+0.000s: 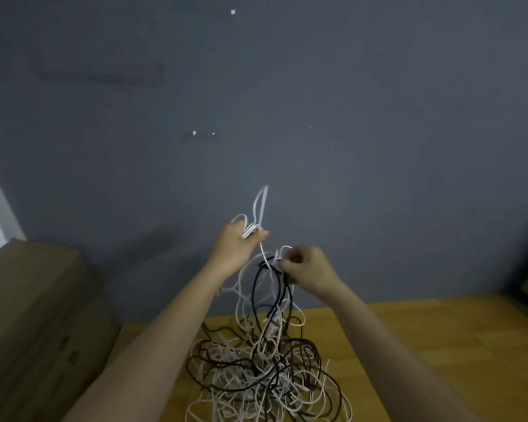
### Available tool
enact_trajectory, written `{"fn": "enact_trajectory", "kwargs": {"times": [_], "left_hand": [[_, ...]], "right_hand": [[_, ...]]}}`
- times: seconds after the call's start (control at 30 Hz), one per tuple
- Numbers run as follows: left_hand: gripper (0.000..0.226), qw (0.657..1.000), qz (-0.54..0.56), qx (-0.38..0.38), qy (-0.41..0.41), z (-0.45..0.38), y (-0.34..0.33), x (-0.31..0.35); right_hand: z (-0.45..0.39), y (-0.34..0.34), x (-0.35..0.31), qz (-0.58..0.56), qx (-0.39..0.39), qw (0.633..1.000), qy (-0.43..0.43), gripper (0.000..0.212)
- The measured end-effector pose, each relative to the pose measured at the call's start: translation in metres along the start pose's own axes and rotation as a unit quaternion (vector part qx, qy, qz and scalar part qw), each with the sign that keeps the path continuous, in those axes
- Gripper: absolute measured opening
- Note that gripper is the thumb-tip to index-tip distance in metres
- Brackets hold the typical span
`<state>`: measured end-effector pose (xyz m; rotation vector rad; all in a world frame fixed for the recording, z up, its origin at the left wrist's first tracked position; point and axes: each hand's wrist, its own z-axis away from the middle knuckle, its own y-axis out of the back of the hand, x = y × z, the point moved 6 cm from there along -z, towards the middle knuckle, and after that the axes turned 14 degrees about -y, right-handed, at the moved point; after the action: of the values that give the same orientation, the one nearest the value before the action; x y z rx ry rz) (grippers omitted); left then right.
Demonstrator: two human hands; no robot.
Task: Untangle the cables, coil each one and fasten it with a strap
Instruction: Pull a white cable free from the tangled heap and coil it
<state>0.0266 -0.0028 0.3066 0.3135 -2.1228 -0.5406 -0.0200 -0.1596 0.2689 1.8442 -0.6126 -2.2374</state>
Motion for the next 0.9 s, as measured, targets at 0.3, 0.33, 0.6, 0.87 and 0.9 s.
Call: {"fn": "enact_trajectory", "kwargs": {"times": [0.3, 0.33, 0.6, 0.87, 0.9], "left_hand": [[0.034, 0.981, -0.101, -0.13, 0.105, 0.098, -0.078, -0.076], [0.036, 0.978, -0.1, -0.141, 0.113, 0.108, -0.087, -0.081], [0.015, 0.961, -0.028, -0.197, 0.192, 0.156, -0.134, -0.105], [0.048, 0.947, 0.034, -0.201, 0.249, 0.167, -0.152, -0.114], [0.052, 0.943, 0.043, -0.206, 0.258, 0.169, -0.153, -0.113]], "right_hand": [[0.01, -0.007, 0.128, 0.104, 0.085, 0.988, -0.079, 0.008], [0.011, -0.01, 0.146, 0.1, 0.079, 0.987, -0.098, 0.009], [0.042, -0.012, 0.207, 0.243, 0.171, 0.954, -0.028, 0.026], [0.042, -0.042, 0.225, 0.288, 0.039, 0.95, 0.111, 0.034], [0.041, -0.042, 0.226, 0.283, 0.047, 0.952, 0.109, 0.03]]}}
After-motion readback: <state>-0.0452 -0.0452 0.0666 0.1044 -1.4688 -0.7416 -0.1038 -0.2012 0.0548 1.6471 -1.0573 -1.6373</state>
